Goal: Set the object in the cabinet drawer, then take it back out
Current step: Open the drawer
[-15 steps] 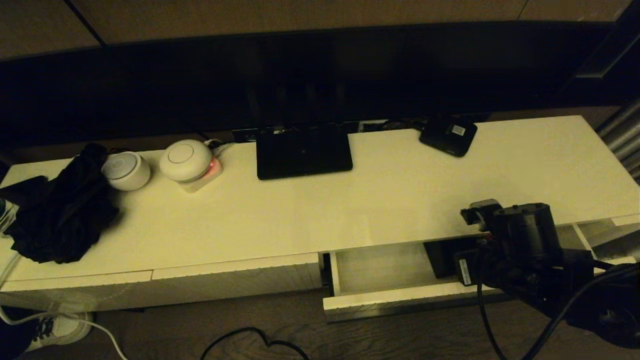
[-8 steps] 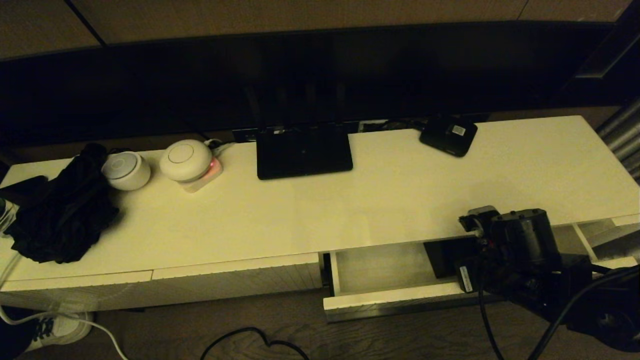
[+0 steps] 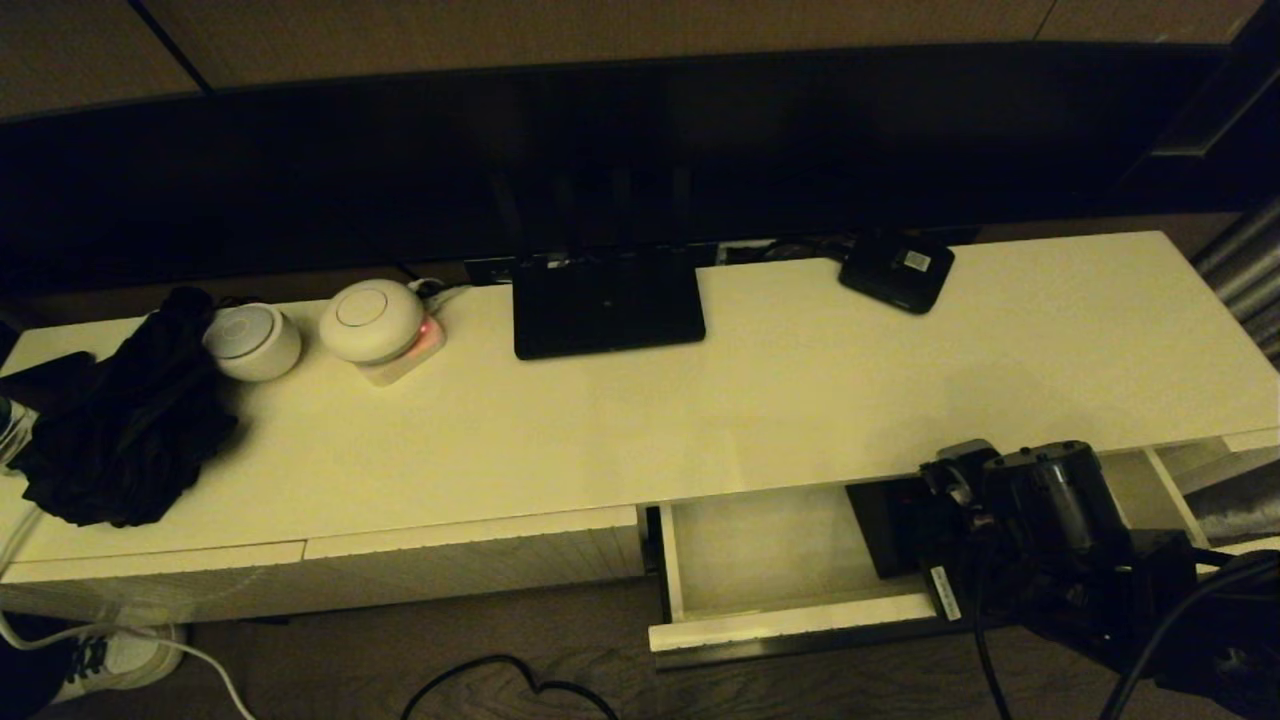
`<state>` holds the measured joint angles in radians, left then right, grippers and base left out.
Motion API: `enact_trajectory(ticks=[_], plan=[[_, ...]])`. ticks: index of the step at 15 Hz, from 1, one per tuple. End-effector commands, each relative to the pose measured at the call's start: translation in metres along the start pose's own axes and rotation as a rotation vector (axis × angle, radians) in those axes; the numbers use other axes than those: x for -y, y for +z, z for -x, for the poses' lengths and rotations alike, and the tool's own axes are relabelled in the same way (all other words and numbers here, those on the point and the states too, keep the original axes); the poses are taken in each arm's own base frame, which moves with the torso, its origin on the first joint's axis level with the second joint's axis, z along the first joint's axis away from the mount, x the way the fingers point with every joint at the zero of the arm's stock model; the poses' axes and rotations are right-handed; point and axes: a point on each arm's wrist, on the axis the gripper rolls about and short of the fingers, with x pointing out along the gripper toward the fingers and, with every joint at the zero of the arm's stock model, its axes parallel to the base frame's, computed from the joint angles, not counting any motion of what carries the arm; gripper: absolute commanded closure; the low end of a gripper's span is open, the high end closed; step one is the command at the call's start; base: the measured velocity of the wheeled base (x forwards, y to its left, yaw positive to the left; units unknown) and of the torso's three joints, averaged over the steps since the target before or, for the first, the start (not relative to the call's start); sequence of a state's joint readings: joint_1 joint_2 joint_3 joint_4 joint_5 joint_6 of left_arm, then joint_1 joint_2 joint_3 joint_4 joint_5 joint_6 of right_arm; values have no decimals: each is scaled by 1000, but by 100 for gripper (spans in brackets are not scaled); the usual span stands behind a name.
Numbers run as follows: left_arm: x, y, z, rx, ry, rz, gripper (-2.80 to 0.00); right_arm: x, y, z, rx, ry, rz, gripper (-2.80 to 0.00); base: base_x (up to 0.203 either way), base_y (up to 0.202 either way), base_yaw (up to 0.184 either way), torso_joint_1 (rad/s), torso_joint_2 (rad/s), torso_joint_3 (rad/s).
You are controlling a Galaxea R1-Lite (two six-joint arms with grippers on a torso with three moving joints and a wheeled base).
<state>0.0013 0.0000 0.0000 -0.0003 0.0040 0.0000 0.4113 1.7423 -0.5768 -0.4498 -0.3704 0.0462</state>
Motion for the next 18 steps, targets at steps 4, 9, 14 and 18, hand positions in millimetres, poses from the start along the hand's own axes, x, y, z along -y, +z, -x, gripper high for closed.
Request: enact_trajectory(ticks=[4, 9, 14, 18], plan=[[0, -1, 0, -3, 1, 0, 0, 0, -6, 17, -35, 12, 15, 0, 0, 0, 0, 0, 0, 0], [0, -1, 0, -3, 1, 0, 0, -14, -24, 27, -130, 49, 12, 0, 0, 0, 0, 0, 0, 0], [0, -1, 0, -3, 1, 0, 0, -19, -40, 23, -188, 51, 19, 0, 0, 0, 0, 0, 0, 0], [0, -1, 0, -3, 1, 0, 0, -15, -58, 26, -242, 39, 9, 0, 0, 0, 0, 0, 0, 0]])
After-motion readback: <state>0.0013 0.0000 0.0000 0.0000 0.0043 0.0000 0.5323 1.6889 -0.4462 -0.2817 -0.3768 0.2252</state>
